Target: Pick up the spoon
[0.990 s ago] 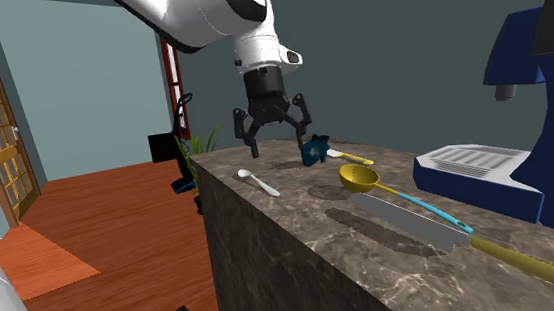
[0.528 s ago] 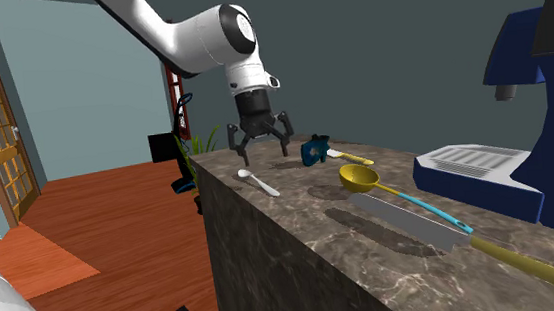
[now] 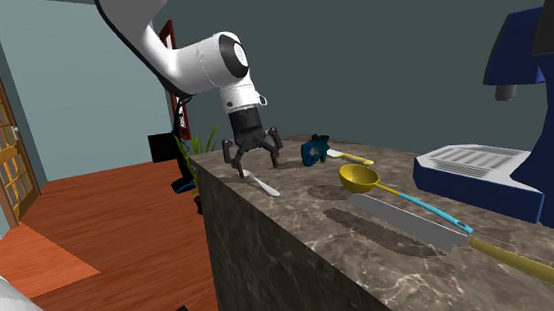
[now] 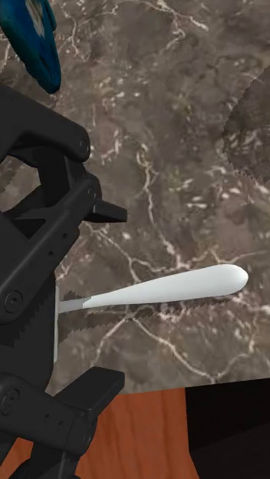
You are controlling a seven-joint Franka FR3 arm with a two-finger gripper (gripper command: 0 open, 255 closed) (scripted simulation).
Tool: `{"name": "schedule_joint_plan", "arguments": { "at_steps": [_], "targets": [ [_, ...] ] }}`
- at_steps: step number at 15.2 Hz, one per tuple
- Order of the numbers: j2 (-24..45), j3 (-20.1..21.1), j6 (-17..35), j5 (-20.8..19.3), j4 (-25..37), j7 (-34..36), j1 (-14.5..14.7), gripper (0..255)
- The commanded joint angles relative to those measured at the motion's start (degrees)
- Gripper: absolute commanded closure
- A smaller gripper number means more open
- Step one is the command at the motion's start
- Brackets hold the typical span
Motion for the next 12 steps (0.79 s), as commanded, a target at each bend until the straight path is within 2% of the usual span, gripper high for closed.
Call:
{"name": "schedule_joint_plan", "arguments": {
  "at_steps": [1,5,6,12],
  "targets": [
    [0.60,0.01,1.41,-0.29,-0.86,0.39,0.02,0],
    [1.07,-0.01,2.51,-0.53,-1.55,0.74,0.01,0],
    [1.04,0.00,2.53,-0.52,-1.60,0.75,0.01,255],
    [1.06,-0.01,2.55,-0.53,-1.60,0.76,0.01,255]
  ]
}}
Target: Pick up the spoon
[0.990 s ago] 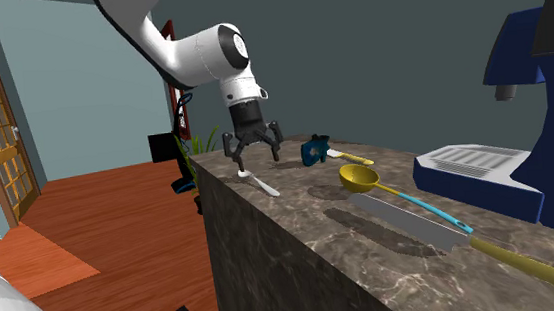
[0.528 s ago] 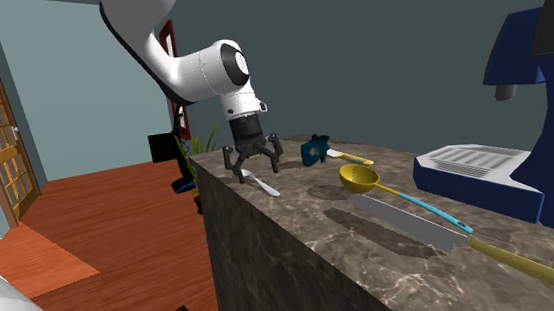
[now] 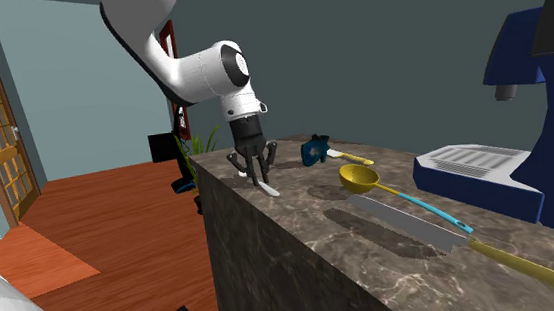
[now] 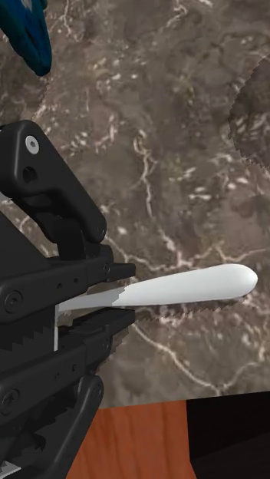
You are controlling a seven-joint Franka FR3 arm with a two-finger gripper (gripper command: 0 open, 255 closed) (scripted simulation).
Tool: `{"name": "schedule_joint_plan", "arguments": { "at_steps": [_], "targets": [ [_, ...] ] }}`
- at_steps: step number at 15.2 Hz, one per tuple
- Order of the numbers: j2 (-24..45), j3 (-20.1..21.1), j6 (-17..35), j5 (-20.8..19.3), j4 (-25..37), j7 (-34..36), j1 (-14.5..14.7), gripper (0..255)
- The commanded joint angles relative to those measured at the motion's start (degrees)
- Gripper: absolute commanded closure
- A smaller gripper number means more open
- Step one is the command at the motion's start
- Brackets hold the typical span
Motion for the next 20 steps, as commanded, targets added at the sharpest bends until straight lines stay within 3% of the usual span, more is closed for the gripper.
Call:
{"name": "schedule_joint_plan", "arguments": {
  "at_steps": [1,20],
  "targets": [
    [0.00,-0.01,0.00,0.00,-0.01,0.00,0.00,255],
    [-3.28,0.10,-10.83,1.68,7.97,-2.98,0.08,255]
  ]
}}
